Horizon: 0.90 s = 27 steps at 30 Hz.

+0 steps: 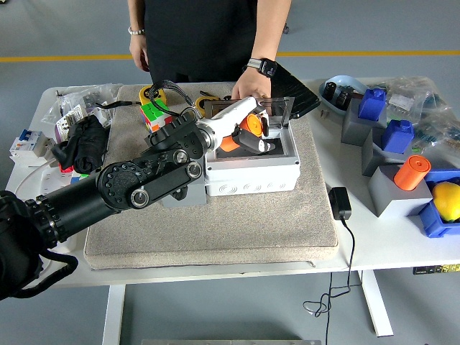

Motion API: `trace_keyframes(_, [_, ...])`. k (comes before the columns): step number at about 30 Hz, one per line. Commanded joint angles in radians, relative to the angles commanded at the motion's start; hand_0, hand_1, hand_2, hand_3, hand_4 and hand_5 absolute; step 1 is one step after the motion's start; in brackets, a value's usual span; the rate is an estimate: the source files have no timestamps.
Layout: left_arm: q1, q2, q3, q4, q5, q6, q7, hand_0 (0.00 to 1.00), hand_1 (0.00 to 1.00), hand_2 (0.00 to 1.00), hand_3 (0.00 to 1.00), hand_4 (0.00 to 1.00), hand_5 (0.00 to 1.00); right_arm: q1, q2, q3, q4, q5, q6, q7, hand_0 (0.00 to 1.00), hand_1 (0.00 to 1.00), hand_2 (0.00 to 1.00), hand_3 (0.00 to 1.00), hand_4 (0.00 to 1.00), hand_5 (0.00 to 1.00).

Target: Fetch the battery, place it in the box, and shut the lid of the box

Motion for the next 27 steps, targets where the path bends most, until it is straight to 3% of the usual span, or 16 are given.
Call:
trace_keyframes(10, [0.009, 0.000, 0.005, 0.012, -0.011, -0.013, -0.004, 0.329, 0.382, 0.357, 0.443, 0.950, 0.002, 0.000, -0.003, -0.002, 0.001, -0.002, -0.004, 0.002, 0.664, 0.635, 0.633, 0.535, 0.874, 0.440])
trace_keyframes(11, [0.010, 0.000, 0.005, 0.011, -0.011, -0.012, -0.008, 0.390, 0.469, 0.472, 0.559, 0.907, 0.002, -0.001, -0.003, -0.002, 0.002, -0.002, -0.004, 0.002, 0.664, 0.635, 0.634, 0.534, 0.873, 0.438])
trace_keyframes(22, [0.026, 0.000, -0.031, -0.024, -0.021, -0.012, -0.032, 0.390, 0.502, 0.516, 0.559, 0.923, 0.030, -0.002, -0.001, 0.010, 0.004, -0.012, -0.007, 0.008, 0.664, 0.634, 0.632, 0.534, 0.872, 0.438])
trace_keyframes(23, [0.027, 0.000, -0.036, -0.029, -0.021, -0.013, -0.032, 0.401, 0.546, 0.545, 0.555, 0.996, 0.180, -0.002, -0.001, 0.011, 0.004, -0.012, -0.007, 0.009, 0.666, 0.633, 0.632, 0.534, 0.872, 0.436])
trace_keyframes(27, [0.043, 0.000, -0.088, -0.083, -0.011, -0.018, -0.032, 0.401, 0.546, 0.545, 0.555, 0.996, 0.180, -0.004, 0.000, 0.019, 0.004, -0.015, -0.007, 0.010, 0.666, 0.633, 0.632, 0.534, 0.872, 0.436])
